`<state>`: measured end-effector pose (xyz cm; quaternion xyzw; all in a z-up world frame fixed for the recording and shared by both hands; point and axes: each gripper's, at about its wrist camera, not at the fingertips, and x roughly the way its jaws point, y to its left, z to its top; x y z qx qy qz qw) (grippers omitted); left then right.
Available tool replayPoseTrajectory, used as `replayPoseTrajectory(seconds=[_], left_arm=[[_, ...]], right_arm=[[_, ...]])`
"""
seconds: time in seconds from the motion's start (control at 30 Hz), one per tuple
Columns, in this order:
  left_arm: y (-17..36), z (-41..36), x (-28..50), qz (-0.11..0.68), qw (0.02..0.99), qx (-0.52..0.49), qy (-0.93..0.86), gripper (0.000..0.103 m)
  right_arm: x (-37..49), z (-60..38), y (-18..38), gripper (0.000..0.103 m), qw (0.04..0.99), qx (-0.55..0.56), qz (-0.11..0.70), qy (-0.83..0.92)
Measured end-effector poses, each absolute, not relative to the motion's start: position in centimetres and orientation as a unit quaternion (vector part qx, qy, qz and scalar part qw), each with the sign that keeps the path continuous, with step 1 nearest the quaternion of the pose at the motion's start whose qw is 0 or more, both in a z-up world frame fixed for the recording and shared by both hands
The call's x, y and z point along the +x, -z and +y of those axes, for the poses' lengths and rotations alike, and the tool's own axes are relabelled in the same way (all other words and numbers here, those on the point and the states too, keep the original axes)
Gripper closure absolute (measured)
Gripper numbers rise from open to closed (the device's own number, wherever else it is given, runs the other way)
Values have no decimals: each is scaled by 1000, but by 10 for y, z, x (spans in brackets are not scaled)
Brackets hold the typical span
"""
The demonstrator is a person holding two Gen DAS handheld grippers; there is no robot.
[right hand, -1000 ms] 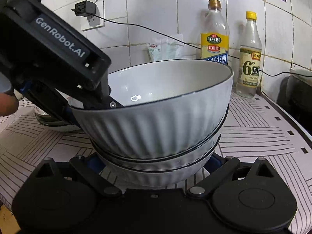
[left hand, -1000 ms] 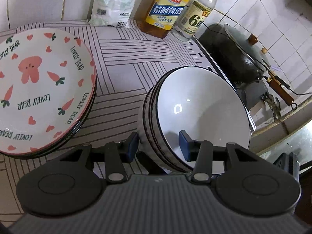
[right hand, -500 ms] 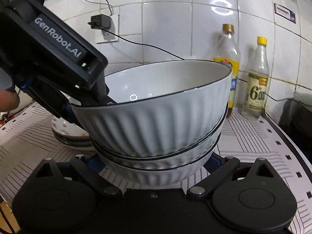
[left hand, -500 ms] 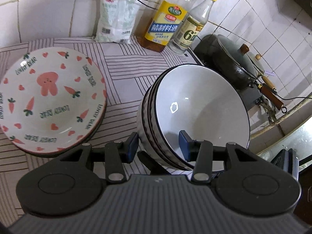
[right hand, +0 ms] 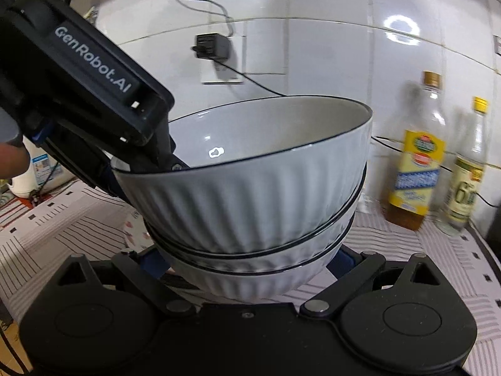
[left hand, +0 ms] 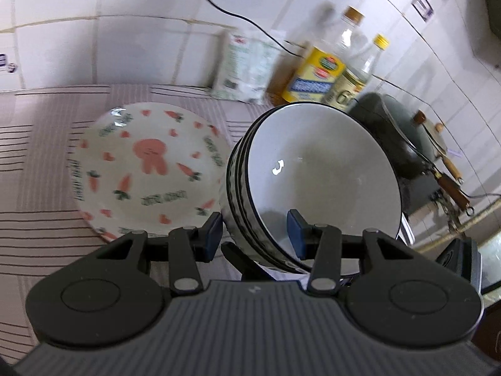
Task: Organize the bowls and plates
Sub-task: 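Carry the three-bowl stack over and lower it onto the bunny plate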
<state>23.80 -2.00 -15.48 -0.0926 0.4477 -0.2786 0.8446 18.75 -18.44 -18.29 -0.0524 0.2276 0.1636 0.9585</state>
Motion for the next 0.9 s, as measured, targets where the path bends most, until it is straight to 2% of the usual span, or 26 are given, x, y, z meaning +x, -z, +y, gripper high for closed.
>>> replayPoseTrajectory(seconds=[0.37, 0.9], left_arm=[[165, 14, 266, 452, 860, -80, 222, 60], [199, 31, 311, 480, 851, -91, 191, 60]], right_arm=[[231, -150, 203, 3, 947, -51, 229, -219], [273, -116, 226, 3, 932, -56, 282, -218]])
